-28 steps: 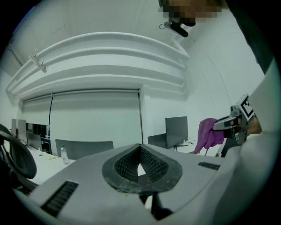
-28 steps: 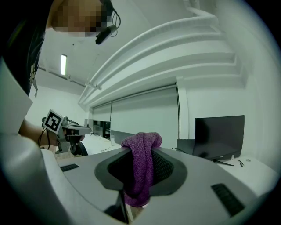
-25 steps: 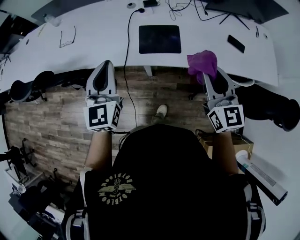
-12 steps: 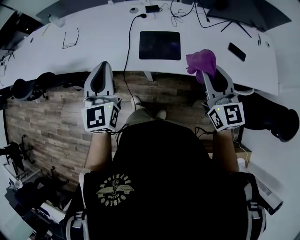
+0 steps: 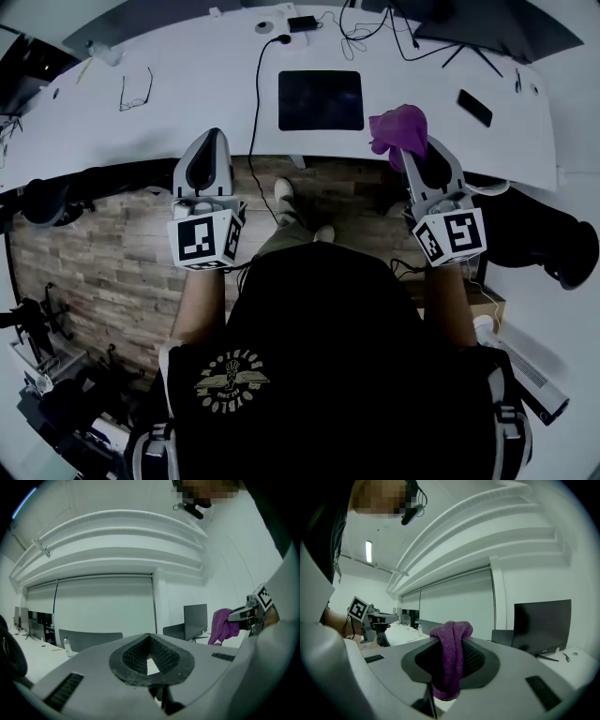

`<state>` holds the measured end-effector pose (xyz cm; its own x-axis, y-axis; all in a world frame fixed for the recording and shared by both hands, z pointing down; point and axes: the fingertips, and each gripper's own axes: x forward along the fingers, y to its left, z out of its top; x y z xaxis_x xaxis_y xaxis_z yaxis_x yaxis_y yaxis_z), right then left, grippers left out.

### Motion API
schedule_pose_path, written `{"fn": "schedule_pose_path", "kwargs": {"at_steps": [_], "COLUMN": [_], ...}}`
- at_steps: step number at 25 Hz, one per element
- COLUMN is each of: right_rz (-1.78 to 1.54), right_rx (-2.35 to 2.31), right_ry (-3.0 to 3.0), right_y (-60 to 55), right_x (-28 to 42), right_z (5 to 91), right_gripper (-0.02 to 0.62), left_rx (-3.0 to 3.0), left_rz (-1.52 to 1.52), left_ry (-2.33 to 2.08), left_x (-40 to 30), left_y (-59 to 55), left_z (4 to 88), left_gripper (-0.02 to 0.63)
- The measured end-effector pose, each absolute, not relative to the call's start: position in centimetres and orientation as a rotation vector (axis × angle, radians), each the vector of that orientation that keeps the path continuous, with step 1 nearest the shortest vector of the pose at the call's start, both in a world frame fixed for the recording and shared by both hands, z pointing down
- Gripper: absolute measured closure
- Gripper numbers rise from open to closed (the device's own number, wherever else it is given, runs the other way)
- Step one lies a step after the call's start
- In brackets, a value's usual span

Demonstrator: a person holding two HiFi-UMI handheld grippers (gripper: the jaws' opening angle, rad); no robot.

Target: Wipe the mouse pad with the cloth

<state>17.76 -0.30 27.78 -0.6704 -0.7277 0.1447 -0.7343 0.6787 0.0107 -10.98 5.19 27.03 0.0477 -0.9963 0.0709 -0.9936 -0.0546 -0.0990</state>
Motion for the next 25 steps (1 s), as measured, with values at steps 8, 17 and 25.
{"fn": "schedule_pose_path", "kwargs": {"at_steps": [8, 17, 25], "right_rz": [0.105, 0.132, 0.156], "right_rx": [1.243, 1.243, 1.295], "right_ry": [-2.724, -2.706, -2.705], "right_y": [-4.3, -10.2, -14.5], "right_x": [15.4, 11.5, 8.4], "right_z": [28.5, 29.2, 29.5], "right_gripper": [0.505, 0.505, 0.505], "left_rx": [-2.324, -2.38, -2.433], "left_rz": [-0.202, -0.201, -0.202], "left_ry": [2.095, 2.115, 2.054], "left_x": [-12.7, -16.1, -18.6], "left_y": [-0.2, -6.8, -11.8], "left_z": [27.9, 28.7, 28.8], "left_gripper": [0.604, 0.604, 0.604]}}
